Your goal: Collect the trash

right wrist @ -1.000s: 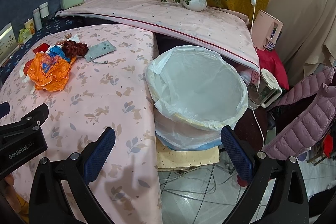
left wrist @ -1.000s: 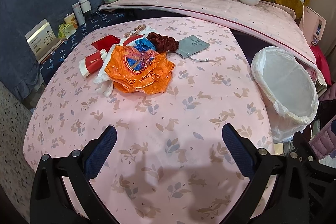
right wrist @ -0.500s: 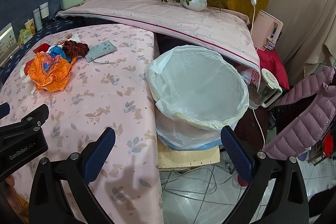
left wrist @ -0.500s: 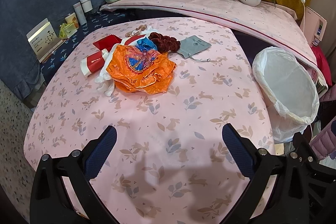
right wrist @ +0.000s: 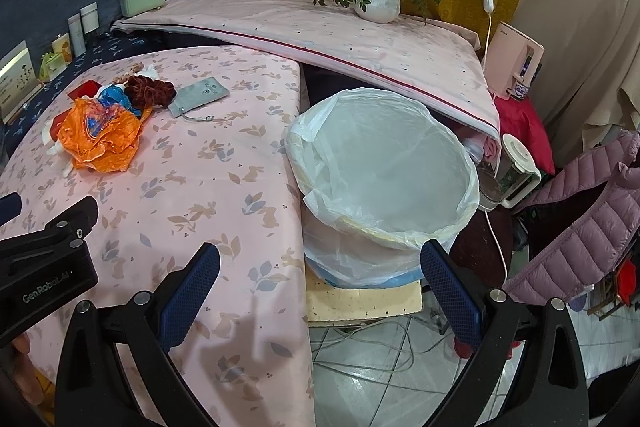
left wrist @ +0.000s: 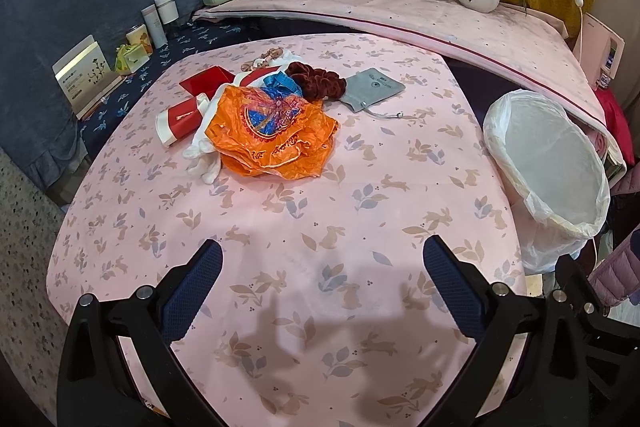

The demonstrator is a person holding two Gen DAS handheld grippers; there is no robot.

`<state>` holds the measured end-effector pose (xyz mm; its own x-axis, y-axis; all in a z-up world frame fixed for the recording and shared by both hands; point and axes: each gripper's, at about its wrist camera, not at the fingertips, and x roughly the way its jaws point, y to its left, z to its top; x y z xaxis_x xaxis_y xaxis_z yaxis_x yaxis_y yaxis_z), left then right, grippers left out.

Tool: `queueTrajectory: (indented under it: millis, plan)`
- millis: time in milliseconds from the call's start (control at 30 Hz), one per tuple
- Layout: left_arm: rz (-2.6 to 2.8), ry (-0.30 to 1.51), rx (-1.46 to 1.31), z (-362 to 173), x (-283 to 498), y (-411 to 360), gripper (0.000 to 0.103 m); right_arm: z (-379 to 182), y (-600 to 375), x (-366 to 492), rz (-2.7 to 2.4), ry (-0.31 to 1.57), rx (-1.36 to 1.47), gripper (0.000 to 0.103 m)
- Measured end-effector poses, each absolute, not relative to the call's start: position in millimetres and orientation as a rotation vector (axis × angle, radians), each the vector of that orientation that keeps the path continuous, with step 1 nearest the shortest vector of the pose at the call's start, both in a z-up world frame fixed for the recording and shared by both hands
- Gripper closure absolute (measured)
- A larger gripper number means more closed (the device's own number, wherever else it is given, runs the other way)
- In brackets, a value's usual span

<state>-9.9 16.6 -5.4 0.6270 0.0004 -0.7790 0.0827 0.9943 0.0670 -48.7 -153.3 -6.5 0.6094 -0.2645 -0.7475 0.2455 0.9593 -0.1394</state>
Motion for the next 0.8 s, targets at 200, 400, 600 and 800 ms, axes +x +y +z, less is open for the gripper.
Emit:
queueTrajectory:
  millis: [200, 400, 600, 800]
  plan:
    - [-0.047, 0.892, 0.100, -5.4, -10.0, 16.8, 0.007, -6.8, -153.0, -48.4, -0.294, 0.868, -0.023, 0.007]
    - [-0.047, 0.893, 0.101, -5.5, -9.5, 17.3, 0.007, -6.8, -153.2, -48.5, -0.293, 0.868, -0.023, 0.007]
    - [-0.047, 0.893, 0.103, -5.2, -9.2, 16.9, 0.007, -6.7, -153.7, -48.5, -0.293, 0.867, -0.020, 0.007]
    - [-0.048, 0.897, 0.104, -4.7, -7.4, 15.6, 0.007, -6.7, -154.6, -48.4, -0.297, 0.866, -0.021, 0.007]
